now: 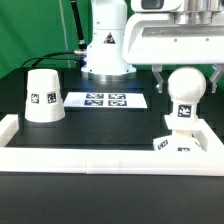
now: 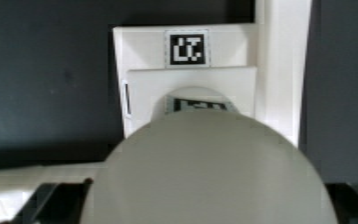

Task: Assemble lamp

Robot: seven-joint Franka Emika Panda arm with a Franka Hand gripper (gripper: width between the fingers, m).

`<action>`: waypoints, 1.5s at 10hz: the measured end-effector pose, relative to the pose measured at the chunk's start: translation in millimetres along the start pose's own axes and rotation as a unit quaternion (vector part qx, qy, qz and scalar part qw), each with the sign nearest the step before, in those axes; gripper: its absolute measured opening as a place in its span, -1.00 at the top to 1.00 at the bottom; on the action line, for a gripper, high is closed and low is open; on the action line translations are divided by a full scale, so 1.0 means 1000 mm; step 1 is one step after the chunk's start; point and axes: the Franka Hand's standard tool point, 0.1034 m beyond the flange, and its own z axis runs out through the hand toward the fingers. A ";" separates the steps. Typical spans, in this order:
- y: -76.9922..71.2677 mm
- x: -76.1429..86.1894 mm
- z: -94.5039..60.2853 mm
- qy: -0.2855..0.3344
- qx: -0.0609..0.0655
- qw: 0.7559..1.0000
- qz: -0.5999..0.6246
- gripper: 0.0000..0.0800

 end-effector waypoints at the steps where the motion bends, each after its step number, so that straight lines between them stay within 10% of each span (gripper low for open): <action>1: 0.002 -0.001 0.000 -0.003 -0.002 0.999 0.053 -0.45; 8: 0.007 -0.002 -0.004 -0.008 -0.007 0.982 0.189 -0.45; 9: 0.007 -0.005 -0.014 -0.009 -0.004 0.984 0.178 -0.69; 15: 0.028 -0.014 -0.077 0.008 0.018 0.988 0.155 -0.75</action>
Offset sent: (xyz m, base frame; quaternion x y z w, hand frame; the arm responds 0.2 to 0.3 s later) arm 0.0000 0.0000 0.0000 0.0000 0.0000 0.1938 0.9810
